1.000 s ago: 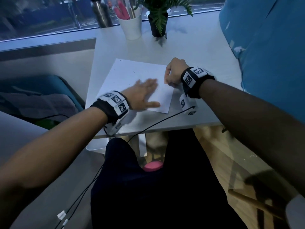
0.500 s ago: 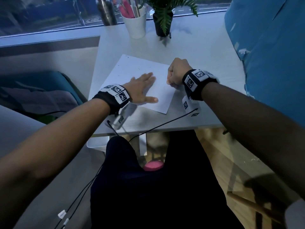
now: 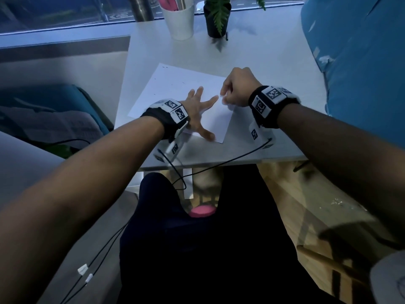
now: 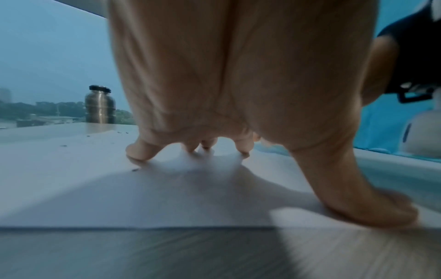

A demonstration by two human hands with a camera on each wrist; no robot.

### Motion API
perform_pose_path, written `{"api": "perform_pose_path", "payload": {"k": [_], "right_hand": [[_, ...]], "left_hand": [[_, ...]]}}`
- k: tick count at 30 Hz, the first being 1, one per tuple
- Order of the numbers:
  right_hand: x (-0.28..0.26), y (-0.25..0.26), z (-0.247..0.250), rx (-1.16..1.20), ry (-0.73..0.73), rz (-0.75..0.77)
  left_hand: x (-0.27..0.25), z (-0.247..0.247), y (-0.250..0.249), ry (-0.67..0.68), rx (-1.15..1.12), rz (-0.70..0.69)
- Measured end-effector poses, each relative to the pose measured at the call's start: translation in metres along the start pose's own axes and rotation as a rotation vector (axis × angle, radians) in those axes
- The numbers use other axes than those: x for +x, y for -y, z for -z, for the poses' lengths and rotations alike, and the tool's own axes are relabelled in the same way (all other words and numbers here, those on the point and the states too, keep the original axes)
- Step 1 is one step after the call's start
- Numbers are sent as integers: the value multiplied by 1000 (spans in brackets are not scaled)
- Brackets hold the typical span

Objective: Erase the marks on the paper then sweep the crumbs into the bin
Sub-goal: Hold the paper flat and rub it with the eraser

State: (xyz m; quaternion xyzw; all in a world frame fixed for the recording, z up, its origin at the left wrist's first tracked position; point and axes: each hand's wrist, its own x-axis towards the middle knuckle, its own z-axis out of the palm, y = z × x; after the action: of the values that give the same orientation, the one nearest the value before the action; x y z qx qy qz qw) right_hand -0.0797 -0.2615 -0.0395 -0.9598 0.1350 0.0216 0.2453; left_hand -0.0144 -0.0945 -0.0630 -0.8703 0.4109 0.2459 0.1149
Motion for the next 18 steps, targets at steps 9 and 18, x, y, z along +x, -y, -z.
{"api": "perform_pose_path", "payload": {"k": [9, 18], "right_hand": [[-35, 18, -29, -130, 96, 210], [-39, 34, -21, -186, 143, 235]], "left_hand": [[-6, 6, -1, 10, -23, -26], [-8, 9, -2, 42, -21, -15]]}}
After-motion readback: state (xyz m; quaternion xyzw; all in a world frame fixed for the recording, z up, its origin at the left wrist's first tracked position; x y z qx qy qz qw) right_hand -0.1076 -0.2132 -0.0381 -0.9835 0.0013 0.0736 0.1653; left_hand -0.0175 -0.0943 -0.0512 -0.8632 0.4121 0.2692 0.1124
